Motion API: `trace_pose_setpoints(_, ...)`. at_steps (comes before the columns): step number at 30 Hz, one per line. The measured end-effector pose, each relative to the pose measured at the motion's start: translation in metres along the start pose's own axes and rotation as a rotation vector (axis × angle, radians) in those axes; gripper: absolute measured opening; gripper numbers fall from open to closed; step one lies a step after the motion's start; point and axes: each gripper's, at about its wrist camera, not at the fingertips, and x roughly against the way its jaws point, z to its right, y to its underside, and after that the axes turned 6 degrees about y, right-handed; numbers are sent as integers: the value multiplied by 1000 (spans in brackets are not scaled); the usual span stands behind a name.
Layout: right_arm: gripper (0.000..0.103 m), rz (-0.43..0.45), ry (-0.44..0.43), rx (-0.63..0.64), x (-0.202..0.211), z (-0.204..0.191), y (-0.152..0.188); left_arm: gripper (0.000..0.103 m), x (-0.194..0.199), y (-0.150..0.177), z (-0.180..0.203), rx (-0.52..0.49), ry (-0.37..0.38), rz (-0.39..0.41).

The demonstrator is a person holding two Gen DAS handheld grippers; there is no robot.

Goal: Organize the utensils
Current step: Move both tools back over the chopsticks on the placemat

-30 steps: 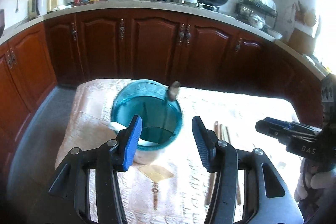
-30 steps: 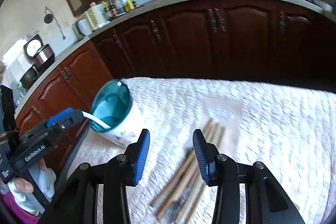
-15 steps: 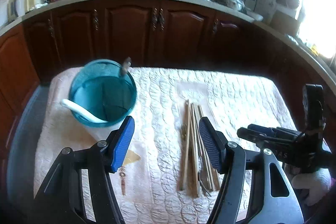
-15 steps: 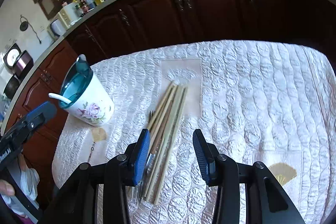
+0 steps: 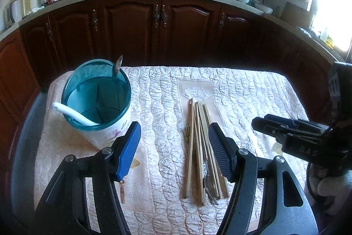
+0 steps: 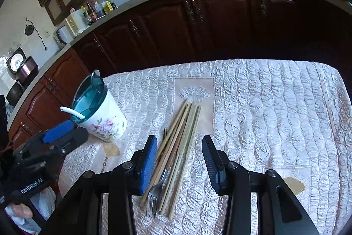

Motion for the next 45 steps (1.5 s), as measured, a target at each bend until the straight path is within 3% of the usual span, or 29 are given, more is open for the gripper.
trace_pose_setpoints(18, 42, -52, 13, -16, -20, 8, 7, 64, -22, 7, -1, 0, 12, -35)
trace_pose_setpoints(23, 42, -108, -8, -30, -46, 13, 13, 64, -46, 16, -9, 45, 61, -107)
trace_pose_setpoints(33, 39, -182, 0, -22, -101, 18, 13, 63, -107, 36, -9, 55, 76, -241)
trace_pose_setpoints(45, 24, -231, -31, -63, -154, 35, -21, 42, -161, 13, -13, 76, 56, -289)
